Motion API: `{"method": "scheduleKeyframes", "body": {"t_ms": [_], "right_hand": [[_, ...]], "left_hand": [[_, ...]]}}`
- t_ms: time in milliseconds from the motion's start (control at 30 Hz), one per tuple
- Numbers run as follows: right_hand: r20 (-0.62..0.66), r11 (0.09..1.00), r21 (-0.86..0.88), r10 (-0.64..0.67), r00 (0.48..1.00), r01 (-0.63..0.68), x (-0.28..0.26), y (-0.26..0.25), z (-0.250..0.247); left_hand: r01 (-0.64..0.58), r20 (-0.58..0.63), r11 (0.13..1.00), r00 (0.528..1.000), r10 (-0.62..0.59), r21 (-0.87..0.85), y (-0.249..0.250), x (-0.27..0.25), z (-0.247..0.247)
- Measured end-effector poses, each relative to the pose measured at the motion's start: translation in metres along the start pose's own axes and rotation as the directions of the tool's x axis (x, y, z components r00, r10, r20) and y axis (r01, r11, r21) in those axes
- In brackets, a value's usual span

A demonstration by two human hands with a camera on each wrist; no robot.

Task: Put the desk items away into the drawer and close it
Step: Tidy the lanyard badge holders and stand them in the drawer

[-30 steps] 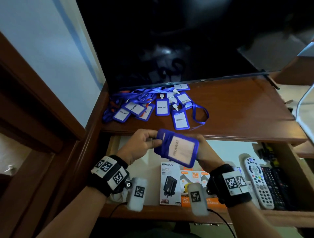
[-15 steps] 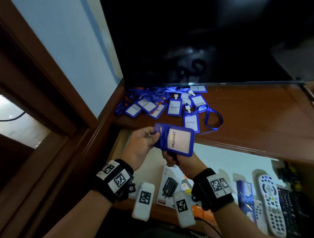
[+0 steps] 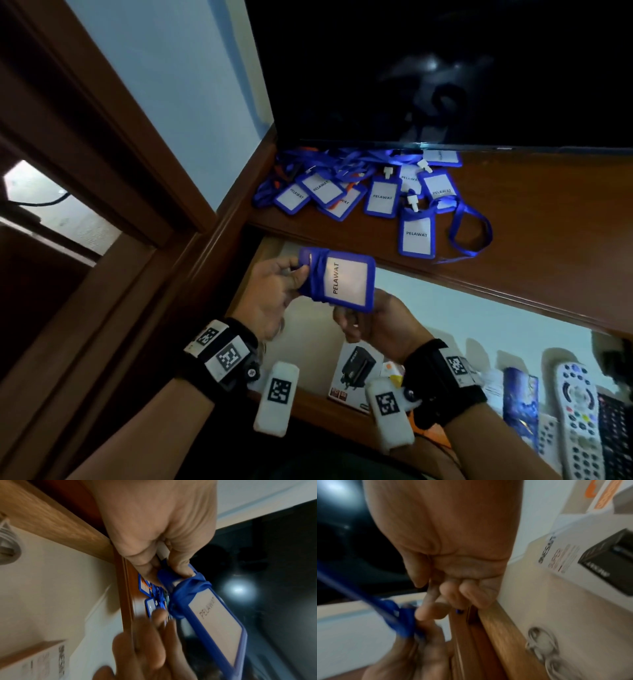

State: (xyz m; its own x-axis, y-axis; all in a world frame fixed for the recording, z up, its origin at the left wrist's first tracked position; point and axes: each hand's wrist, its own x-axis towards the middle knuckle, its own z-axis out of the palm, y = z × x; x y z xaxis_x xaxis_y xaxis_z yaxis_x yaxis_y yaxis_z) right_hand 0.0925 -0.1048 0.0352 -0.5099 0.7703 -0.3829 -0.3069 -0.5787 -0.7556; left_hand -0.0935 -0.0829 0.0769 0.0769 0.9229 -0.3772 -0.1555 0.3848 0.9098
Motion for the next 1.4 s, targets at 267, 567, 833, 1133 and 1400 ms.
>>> {"method": "scheduleKeyframes", "body": {"t_ms": [267,567,833,1133,1400], "right_hand": [[-0.736,0.901,-0.432,-0.32,0.597,-0.049,0.024,-0.037,-0.054],[-0.787,0.562,-0.608,-0.517,0.336,-0.561,0.071,-0.06,-0.074],[-0.78,0.424,-0.575,-0.543,0.312,-0.699,0.087,-0.052,-0.077],[-0.772,0.394,-0.593,-0.525,0.357,-0.703,0.073,-0.062,-0.088],[-0.818,0.404,-0.564,-0.394,0.42,-0.72,0.061,-0.089,-0.085]], "left_hand": [[-0.238,0.286,0.19,0.914,-0.288,0.953,-0.026,0.062,-0.04],[-0.476,0.389,0.001,0.717,-0.578,0.879,-0.088,0.082,-0.033],[-0.538,0.382,-0.123,0.723,-0.576,0.834,-0.105,0.101,-0.044],[-0.546,0.375,-0.256,0.782,-0.498,0.798,-0.117,0.115,-0.061],[-0.515,0.362,-0.196,0.781,-0.509,0.835,-0.11,0.114,-0.059]]}}
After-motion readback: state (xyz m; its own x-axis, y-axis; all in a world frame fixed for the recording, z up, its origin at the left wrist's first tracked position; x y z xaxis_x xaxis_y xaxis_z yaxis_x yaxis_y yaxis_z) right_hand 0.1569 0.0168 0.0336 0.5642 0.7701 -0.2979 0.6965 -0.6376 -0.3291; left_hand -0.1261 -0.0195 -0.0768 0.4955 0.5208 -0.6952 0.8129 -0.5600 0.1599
